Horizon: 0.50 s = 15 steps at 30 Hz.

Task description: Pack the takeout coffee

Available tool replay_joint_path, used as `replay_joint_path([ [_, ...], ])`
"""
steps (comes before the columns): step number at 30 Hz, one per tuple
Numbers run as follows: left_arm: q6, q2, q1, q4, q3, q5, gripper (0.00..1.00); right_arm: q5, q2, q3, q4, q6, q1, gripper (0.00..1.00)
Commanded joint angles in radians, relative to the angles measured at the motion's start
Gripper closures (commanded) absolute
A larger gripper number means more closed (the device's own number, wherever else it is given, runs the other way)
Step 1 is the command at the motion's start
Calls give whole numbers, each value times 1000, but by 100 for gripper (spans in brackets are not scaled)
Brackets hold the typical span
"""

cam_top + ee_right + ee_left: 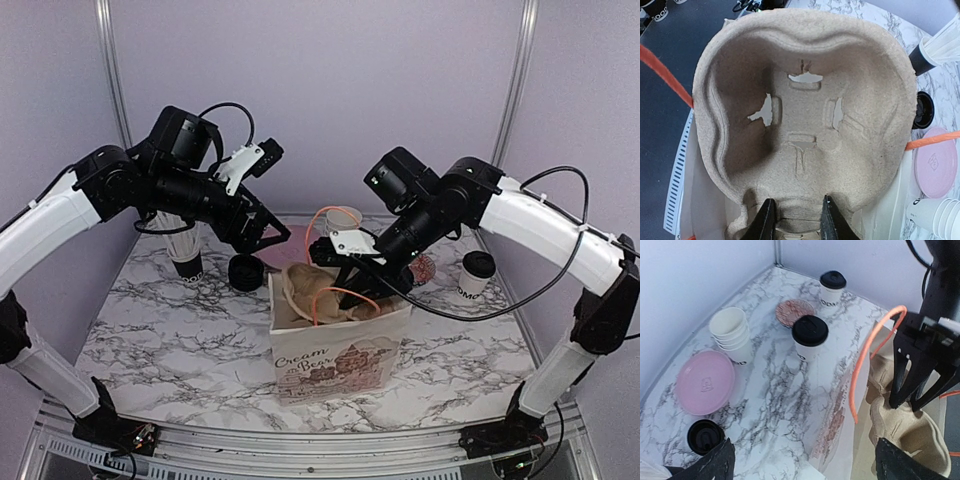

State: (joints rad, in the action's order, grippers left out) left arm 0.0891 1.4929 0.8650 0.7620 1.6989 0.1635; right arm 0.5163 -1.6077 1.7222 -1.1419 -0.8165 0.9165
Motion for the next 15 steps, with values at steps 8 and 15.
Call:
replay_joint_path([
  [8, -73, -200, -45, -232, -184, -225, 1, -160, -106, 100, -104, 14, 18, 72],
  [15, -74, -233, -60, -242, -234, -221, 1, -189, -168, 96, -126, 6, 32, 69],
])
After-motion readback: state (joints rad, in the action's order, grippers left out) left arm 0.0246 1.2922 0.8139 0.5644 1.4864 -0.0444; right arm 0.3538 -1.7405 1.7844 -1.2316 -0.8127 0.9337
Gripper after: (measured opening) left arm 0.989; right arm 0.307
